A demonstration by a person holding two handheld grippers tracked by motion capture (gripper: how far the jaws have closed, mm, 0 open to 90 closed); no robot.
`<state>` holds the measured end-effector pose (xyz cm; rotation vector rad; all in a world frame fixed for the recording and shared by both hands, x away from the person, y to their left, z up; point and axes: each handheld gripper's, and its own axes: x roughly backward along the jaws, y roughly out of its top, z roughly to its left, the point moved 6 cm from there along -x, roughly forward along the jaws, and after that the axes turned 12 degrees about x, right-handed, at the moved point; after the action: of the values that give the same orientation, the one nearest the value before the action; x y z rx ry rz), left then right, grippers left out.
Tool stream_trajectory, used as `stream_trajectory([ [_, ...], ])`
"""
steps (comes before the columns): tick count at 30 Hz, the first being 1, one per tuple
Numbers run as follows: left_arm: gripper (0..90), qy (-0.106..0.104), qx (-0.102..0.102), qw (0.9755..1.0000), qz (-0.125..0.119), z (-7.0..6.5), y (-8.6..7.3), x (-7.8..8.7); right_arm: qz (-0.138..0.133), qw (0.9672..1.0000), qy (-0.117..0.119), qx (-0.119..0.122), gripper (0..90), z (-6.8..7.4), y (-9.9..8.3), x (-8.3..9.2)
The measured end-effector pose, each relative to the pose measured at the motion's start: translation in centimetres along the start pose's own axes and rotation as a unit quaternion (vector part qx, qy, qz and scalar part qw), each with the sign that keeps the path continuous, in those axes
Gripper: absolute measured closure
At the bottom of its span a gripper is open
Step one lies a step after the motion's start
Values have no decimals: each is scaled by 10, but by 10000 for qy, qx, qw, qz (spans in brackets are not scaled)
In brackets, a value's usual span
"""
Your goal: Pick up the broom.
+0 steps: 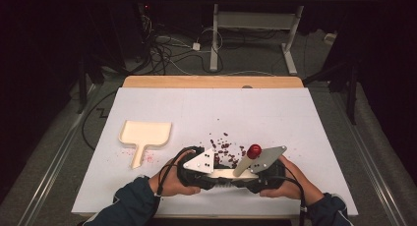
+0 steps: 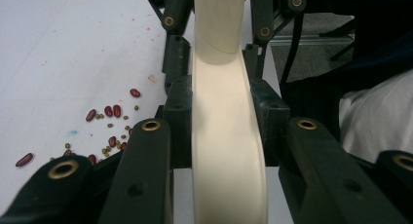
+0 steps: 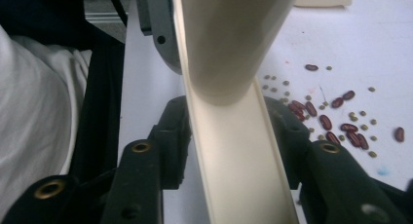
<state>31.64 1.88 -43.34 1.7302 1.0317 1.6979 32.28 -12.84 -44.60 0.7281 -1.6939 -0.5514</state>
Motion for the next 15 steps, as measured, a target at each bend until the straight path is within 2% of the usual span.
stream_trajectory([
  [2, 623, 9, 6, 10000, -9, 1, 0, 0, -37, 10000, 38, 57, 654, 1, 0, -1],
  [3, 578, 110, 22, 9999, -49, 3, 0, -1, -16, 10000, 10, 71, 670, 1, 0, -1],
  [6, 562, 255, 59, 9996, -99, 6, 1, -1, 61, 9999, -85, 70, 670, 0, 0, -2],
  [8, 527, 472, 47, 9988, -120, 8, 1, 1, 41, 9999, -116, 22, 671, -1, 0, -1],
  [9, 413, 631, 80, 9979, -142, 10, 1, 2, 89, 9996, -263, -50, 671, -5, -2, 0],
  [10, 413, 813, 123, 9965, -163, 13, 1, 4, 89, 9996, -263, -50, 671, -5, -2, 0],
  [11, 332, 1001, 159, 9947, -181, 15, 2, 7, 68, 9990, -414, -151, 671, -10, -4, 3],
  [13, 272, 1343, 237, 9904, -229, 20, 2, 12, 47, 9971, -676, -339, 671, -16, -5, 7],
  [14, 272, 1467, 264, 9884, -298, 21, 3, 15, 47, 9971, -676, -339, 671, -16, -5, 7],
  [15, 261, 1535, 300, 9870, -382, 22, 3, 18, 51, 9959, -805, -398, 671, -19, -6, 9],
])
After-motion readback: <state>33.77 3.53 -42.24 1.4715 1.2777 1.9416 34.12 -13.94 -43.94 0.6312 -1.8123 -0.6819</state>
